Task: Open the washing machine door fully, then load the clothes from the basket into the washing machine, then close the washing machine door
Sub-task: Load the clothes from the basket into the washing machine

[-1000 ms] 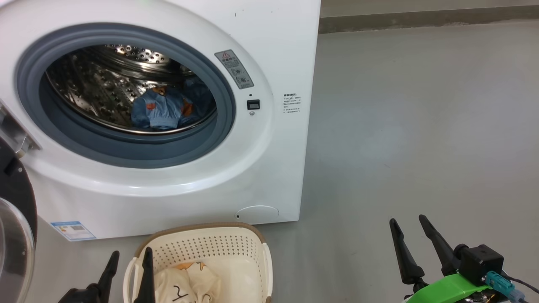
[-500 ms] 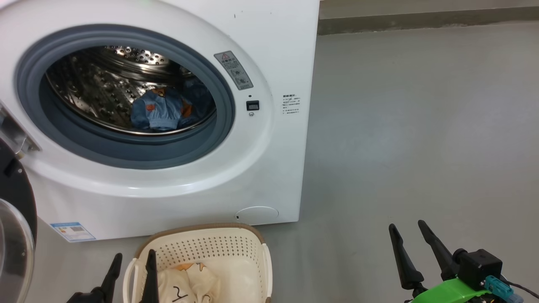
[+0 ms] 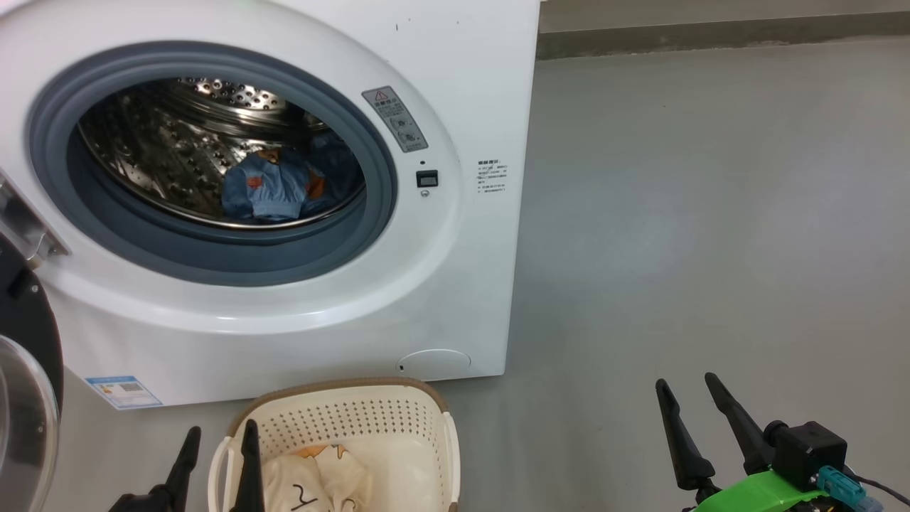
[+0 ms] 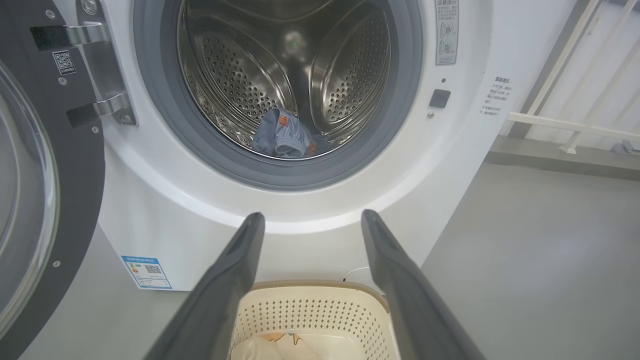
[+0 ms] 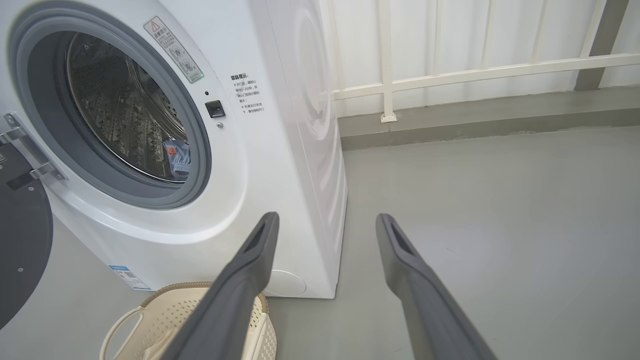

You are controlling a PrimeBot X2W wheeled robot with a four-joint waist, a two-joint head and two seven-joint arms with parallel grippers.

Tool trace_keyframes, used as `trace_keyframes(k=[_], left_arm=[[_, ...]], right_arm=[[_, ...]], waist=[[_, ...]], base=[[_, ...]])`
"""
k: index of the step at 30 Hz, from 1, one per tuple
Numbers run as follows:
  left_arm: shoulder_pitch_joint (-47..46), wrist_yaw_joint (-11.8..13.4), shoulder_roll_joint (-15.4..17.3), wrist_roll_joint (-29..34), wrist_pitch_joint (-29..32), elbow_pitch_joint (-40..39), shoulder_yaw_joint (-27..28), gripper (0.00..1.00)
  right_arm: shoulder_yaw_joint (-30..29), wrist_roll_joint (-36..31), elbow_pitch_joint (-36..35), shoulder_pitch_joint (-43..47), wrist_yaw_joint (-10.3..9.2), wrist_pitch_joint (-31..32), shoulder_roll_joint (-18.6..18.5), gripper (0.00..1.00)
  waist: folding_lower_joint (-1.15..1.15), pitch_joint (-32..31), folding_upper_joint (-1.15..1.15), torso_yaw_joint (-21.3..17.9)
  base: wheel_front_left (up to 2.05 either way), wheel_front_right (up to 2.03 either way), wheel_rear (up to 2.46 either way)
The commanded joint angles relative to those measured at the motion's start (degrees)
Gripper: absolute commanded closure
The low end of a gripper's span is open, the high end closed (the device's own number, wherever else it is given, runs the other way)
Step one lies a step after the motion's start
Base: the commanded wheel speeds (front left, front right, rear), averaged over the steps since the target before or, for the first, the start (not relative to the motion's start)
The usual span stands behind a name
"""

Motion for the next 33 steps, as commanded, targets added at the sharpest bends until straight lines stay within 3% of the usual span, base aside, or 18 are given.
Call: trace_keyframes(k=[1, 33], left_arm=[[-1.1, -0.1, 0.4, 0.7, -0.6, -1.0, 2.2, 0.0], [-2.2, -1.3, -0.7, 1.6, 0.0, 2.3, 2.5, 0.0]], right_arm=[[1.5, -0.4, -1.2, -1.0, 0.09, -0.3, -0.1, 0.0], [1.6, -0.4, -1.2, -1.8, 0.09, -0.7, -0.1, 0.0]], waist=[[0.0, 0.0, 0.0, 0.0], [0.0, 3.2, 0.0, -0.4]], base=[[0.0, 0.0, 0.0], [0.0, 0.0, 0.0]])
